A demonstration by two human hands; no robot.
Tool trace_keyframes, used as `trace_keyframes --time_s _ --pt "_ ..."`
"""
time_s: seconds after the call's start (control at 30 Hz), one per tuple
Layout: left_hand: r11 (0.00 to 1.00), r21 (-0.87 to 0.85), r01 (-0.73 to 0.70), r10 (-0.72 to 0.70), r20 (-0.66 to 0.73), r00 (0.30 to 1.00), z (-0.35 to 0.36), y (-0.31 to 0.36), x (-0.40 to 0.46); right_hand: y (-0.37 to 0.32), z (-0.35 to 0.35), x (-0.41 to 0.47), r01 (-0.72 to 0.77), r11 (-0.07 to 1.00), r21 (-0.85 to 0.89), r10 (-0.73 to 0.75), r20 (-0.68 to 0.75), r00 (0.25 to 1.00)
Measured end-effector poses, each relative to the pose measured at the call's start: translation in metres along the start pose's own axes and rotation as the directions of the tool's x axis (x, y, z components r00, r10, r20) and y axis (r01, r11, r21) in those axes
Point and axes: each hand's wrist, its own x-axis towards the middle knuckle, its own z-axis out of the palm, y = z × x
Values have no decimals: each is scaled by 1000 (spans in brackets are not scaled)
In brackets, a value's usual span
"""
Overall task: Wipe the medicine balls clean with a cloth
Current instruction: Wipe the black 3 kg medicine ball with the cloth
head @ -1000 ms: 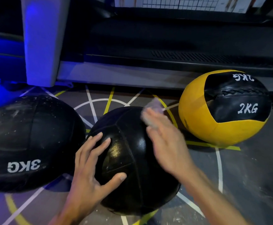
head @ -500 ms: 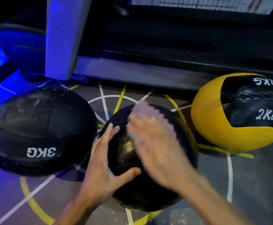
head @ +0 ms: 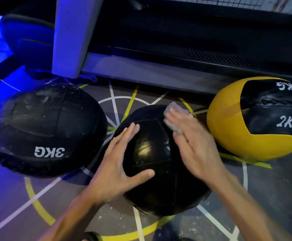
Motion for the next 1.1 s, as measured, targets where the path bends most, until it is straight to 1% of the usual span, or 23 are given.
trace_keyframes --time_s 0.17,0.2,0.27,0.3,0.33,0.37,0.4,0.43,0.47,0.5,0.57,0.6,0.63,0.67,0.7,0.73,0.77,0.8,0.83,0.9,1.0,1.07,1.1 --pt "998 63 -17 13 59 998 -10 -14 11 -29 14 -79 225 952 206 -249 104 963" --pt "998 55 -13 8 78 997 -13 -17 13 -26 11 -89 201 953 226 -226 88 970" --pt "1000 17 -4 2 109 994 -17 -18 21 -20 -4 -96 23 928 371 -58 83 995" --pt "1000 8 -5 4 122 993 -18 -18 26 -19 -14 -93 -93 848 522 71 62 996" --pt "1000 7 -2 1 131 991 -18 -18 31 -17 -23 -87 -152 745 650 190 11 982" --pt "1000 6 11 -12 136 991 -18 -17 35 -15 -32 -78 -155 679 717 294 -73 953" --pt "1000 6 25 -25 138 990 -17 -16 41 -14 -37 -64 -145 693 706 364 -168 916" --pt "999 7 37 -38 140 989 -16 -16 46 -12 -39 -51 -137 744 654 372 -236 898" --pt "999 11 49 -50 141 989 -15 -15 52 -8 -35 -38 -126 799 588 340 -268 901" --pt "998 15 57 -59 141 988 -14 -15 56 -8 -27 -29 -134 838 530 304 -249 920" --pt "997 18 73 -75 139 988 -13 -16 65 -13 -4 -31 -112 931 347 170 -141 975" --pt "997 18 79 -80 133 988 -14 -16 68 -14 11 -46 -44 964 261 62 -63 996" --pt "997 16 81 -82 131 988 -14 -18 71 -16 23 -65 27 964 265 -40 44 998" --pt "996 14 83 -84 130 988 -15 -21 74 -19 32 -88 20 950 312 -89 207 974" --pt "996 13 93 -94 132 987 -17 -23 77 -24 37 -110 -20 956 292 -93 370 924" --pt "994 13 106 -106 140 984 -18 -25 80 -25 38 -126 -87 968 236 -41 489 871" --pt "994 12 110 -111 143 984 -18 -25 82 -23 36 -135 -176 964 199 46 526 849" --pt "994 8 106 -106 141 984 -17 -25 85 -16 32 -136 -243 945 220 124 448 885" --pt "995 7 104 -104 141 985 -16 -24 88 -10 24 -128 -288 907 308 186 321 929" --pt "994 14 112 -113 148 982 -13 -22 92 -6 3 -102 -231 867 442 212 92 973" --pt "993 34 109 -113 155 981 -11 -21 94 -5 -28 -63 -85 851 519 199 -169 965" --pt "992 43 115 -121 161 980 -11 -18 95 -3 -36 -45 -12 865 502 162 -257 953" --pt "992 43 118 -124 164 979 -10 -17 96 -2 -31 -38 -17 886 463 151 -253 955"
